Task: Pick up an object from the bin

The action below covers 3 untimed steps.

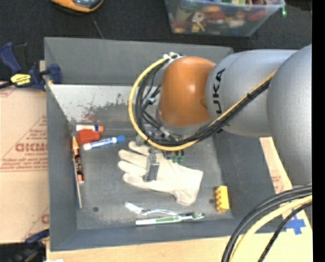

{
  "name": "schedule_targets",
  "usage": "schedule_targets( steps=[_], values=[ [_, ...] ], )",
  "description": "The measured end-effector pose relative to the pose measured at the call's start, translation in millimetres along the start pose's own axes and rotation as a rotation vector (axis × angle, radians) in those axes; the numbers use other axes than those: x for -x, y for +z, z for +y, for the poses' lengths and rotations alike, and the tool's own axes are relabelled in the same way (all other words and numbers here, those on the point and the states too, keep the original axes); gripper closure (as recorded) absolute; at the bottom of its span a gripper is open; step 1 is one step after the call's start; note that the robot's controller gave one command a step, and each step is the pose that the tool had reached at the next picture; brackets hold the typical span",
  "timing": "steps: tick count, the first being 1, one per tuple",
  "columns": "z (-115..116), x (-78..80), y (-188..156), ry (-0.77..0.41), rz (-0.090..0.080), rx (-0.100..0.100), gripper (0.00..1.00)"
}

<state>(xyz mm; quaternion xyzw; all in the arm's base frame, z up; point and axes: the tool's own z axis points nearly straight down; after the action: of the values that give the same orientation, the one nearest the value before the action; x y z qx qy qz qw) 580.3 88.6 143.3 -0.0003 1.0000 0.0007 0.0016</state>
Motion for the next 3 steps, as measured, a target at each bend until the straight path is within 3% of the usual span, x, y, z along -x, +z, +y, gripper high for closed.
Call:
schedule_targets(
  steps=[1, 2, 3],
  values=[
    [-4, -24.1, 73, 0.152, 0.001, 0.001, 0.0],
    [-3, -19.7, 8, 0.167, -0.008, 0.002, 0.0],
    [13, -34.4, 44, 0.343, 0.009, -0.002, 0.0]
  ],
)
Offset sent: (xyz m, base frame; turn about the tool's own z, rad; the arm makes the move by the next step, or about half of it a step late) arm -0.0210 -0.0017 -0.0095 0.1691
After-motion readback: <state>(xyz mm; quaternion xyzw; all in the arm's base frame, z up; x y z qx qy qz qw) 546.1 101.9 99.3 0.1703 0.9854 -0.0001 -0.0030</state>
